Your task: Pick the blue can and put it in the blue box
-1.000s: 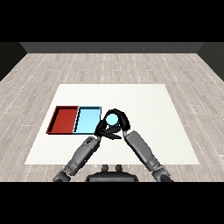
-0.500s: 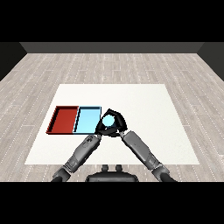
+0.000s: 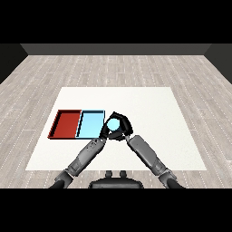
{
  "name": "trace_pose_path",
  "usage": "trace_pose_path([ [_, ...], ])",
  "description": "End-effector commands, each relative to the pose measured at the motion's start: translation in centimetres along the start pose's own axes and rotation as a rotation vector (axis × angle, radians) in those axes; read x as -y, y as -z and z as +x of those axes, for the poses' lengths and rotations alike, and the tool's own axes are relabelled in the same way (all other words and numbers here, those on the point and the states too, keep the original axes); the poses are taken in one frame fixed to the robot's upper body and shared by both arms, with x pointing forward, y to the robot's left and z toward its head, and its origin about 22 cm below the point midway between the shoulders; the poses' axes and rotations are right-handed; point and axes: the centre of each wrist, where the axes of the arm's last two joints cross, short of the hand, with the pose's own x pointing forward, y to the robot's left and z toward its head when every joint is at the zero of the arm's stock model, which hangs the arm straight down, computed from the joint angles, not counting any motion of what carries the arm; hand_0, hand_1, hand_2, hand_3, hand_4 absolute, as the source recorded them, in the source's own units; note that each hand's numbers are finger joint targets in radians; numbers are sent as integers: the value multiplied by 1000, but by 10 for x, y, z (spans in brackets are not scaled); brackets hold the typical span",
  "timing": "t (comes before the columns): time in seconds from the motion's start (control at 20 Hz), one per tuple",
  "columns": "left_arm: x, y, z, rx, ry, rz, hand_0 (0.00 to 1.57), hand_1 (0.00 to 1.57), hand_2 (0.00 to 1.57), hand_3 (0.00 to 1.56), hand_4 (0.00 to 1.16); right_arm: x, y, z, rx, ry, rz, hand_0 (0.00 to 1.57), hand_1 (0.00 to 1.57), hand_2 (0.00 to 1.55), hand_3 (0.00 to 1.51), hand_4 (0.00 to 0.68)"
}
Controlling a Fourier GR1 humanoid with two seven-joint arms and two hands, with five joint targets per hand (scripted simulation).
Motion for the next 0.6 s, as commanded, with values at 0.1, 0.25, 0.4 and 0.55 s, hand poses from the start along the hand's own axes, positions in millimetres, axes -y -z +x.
trace_pose_path([
  [0.1, 9, 0, 3, -37, -126, 73, 732, 732, 718, 422, 695, -15, -8, 6, -2, 65, 2, 1483, 1483, 1459, 1406, 583],
  [0.25, 14, 15, 9, -15, 12, 68, 850, 850, 882, 554, 661, -12, -18, 7, 25, 52, 14, 1483, 1483, 1454, 1401, 590],
  [0.4, 8, -2, 3, -33, -50, 77, 701, 701, 745, 340, 651, -22, -5, 8, 16, 64, 17, 1470, 1470, 1453, 1403, 584],
  [0.55, 12, -4, 3, -39, -103, 131, 1438, 1438, 1347, 1040, 625, -1, -6, 1, -1, 38, 3, 1460, 1460, 1452, 1405, 575],
])
